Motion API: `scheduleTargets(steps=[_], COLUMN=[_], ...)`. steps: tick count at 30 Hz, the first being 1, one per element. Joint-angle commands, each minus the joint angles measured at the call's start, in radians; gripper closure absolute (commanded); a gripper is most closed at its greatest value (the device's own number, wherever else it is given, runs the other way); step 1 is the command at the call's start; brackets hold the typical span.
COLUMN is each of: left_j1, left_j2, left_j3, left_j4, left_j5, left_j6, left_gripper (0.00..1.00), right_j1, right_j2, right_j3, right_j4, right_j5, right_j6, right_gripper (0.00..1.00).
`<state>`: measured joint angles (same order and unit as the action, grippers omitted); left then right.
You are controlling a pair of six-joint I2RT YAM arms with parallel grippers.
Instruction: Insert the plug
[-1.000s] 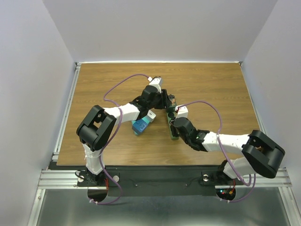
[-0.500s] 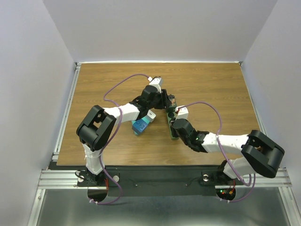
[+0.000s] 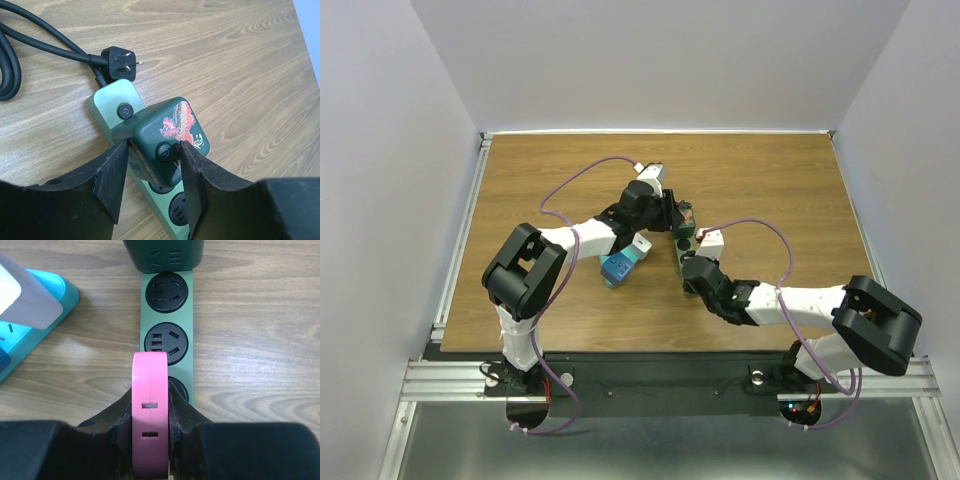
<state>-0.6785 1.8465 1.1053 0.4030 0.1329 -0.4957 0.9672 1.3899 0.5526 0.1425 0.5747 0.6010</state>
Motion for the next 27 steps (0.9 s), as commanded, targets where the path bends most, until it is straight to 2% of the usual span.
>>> scheduleTargets(steps=[1,12,18,27], left_j1=[0.005,0.004,0.005,0.005], left_j2=[0.006,0.06,0.065,0.082], left_j3=[-0.012,0.019,0.022,0.047], left_j4=[-0.092,-0.082,-0.073,-0.064], left_j5=[0.011,0.057,0.077,0.112], left_j6=[0.04,0.059,0.075,0.094], left_gripper=[0.46,0.48,0.48,0.48], right_j1=[0.051,0.051,0.051,0.064], right_j2=[0.067,0.155,0.153,0.235], right_j3=[-0.036,0.038,0.052,0.014], right_j4=[-0.237,-0.368,-0.423,-0.46], right_j5=[-0.082,-0.084,-0.162,-0.285], right_j6=[0.123,0.161,0.194,0.241], right_gripper=[1.0,1.0,1.0,1.0])
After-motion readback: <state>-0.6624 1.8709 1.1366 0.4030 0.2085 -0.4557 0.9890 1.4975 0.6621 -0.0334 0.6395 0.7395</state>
